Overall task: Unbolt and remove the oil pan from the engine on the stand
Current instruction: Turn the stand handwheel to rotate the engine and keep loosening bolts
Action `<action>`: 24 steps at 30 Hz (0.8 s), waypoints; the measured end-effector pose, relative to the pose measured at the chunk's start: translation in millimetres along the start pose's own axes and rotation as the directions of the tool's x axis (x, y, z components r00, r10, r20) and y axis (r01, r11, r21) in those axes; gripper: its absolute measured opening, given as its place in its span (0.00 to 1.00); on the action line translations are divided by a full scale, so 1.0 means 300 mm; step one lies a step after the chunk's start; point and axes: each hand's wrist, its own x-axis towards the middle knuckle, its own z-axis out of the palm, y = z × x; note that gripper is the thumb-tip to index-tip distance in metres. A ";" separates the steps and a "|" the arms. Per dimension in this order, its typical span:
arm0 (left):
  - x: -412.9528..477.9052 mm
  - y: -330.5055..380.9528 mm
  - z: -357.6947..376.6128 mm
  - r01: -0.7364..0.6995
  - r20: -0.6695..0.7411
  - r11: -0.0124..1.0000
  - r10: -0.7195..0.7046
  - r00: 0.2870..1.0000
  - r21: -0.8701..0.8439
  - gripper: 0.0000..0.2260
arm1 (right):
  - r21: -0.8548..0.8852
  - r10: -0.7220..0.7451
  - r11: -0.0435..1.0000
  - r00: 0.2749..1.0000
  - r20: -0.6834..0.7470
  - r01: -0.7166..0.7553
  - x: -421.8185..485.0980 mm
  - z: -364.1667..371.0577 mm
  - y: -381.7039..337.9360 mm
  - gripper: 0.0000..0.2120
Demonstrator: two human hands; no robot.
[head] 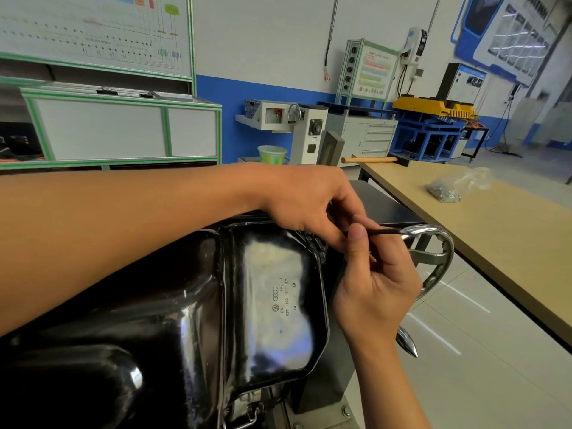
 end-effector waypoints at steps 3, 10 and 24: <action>-0.011 -0.013 -0.008 0.008 0.017 1.000 -0.008 1.000 0.011 0.09 | -0.041 0.009 0.999 0.998 0.054 -0.007 -0.006 -0.002 0.003 0.09; 0.013 -0.005 0.009 0.033 -0.124 0.998 -0.025 0.992 0.062 0.09 | -0.011 0.060 0.998 0.998 -0.011 -0.060 0.000 -0.004 0.009 0.05; 0.001 0.004 0.018 0.027 -0.156 0.991 -0.007 0.988 0.131 0.09 | -0.036 0.016 0.999 1.000 0.007 -0.016 -0.005 -0.005 0.006 0.05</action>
